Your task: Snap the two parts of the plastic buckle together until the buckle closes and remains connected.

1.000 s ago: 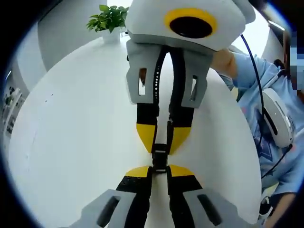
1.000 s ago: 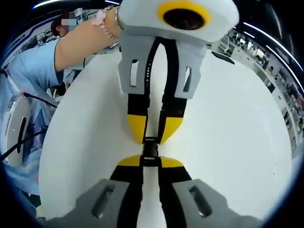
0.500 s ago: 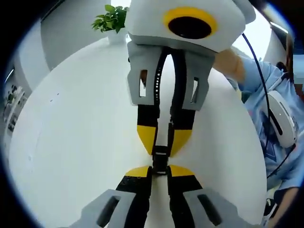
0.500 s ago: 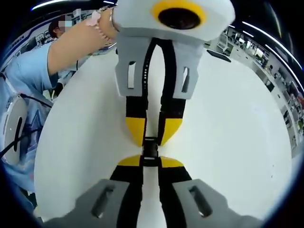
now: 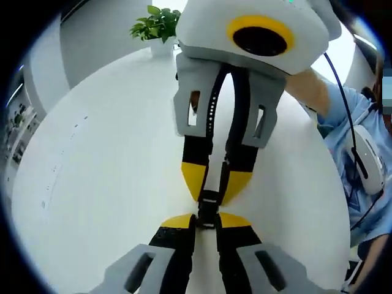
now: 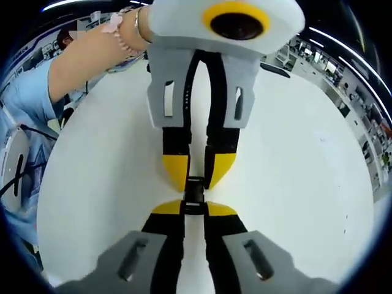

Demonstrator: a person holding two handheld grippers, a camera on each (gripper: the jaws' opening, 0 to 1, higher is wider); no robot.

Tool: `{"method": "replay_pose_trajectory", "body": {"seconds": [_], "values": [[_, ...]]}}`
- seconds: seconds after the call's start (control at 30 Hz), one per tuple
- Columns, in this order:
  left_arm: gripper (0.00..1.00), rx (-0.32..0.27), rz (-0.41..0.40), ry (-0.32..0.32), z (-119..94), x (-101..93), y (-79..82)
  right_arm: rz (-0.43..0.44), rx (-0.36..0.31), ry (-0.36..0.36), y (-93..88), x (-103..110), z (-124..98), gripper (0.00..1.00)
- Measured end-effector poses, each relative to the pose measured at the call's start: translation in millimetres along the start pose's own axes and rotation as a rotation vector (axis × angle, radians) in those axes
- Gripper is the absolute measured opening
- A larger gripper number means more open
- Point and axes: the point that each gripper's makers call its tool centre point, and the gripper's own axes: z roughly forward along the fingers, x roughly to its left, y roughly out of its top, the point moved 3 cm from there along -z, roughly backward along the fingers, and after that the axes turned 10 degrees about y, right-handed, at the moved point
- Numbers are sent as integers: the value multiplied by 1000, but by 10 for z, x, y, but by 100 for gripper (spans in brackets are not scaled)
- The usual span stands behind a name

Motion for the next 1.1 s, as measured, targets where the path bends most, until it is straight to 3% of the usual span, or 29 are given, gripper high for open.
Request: {"method": "replay_pose_trajectory", "body": {"seconds": [0.63, 1.0, 1.1], "values": [[21, -81, -20, 91, 96, 278, 50, 27, -14, -20, -44, -243, -36, 10], [26, -130, -38, 218, -113, 425, 48, 33, -7, -41, -58, -265, -50, 10], [26, -121, -32, 243, -146, 460, 12, 35, -6, -52, -54, -291, -53, 10]]}}
